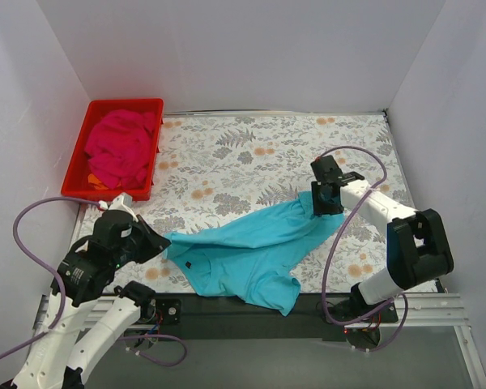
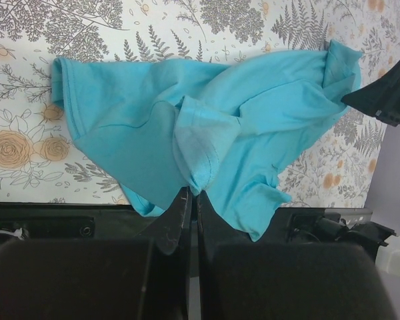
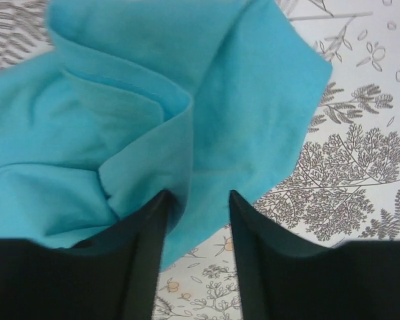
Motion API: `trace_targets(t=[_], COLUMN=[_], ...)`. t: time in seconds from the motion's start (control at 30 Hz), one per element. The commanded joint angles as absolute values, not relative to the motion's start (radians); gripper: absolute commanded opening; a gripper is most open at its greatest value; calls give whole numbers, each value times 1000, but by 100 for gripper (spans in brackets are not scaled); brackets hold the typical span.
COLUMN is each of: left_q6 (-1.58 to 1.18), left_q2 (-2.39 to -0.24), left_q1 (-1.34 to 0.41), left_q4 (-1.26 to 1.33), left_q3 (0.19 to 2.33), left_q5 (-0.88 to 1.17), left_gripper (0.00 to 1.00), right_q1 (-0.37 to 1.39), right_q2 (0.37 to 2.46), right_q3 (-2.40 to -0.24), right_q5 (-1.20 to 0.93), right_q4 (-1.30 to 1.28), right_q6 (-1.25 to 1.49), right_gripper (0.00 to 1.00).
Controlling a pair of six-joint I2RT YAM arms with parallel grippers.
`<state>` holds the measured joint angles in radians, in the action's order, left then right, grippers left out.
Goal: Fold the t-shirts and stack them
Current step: Flatten the tshirt out
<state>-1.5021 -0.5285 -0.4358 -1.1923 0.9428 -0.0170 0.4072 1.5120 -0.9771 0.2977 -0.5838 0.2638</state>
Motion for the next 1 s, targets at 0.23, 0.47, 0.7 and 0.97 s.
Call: trace_targets(t=[0.23, 0.47, 0.7, 0.97], left_q6=[-1519, -1525, -1516, -1591], left_q2=[-505, -488, -548, -448], left_q1=[-434, -434, -436, -434], left_q4=[-1204, -1197, -1181, -1168], left_q3=[927, 908, 1044, 907], left_q5=[-2, -2, -101, 49], left_gripper=[0, 0, 0, 0], right_q1=[150, 112, 86, -144], right_q2=[1316, 1186, 1125, 1085], right_q3=[-787, -783, -916, -519], right_q5=[137, -223, -365, -318], right_q4=[-470, -250, -74, -176], right_q6=[313, 357, 419, 515], right_gripper=[1, 1, 1, 8])
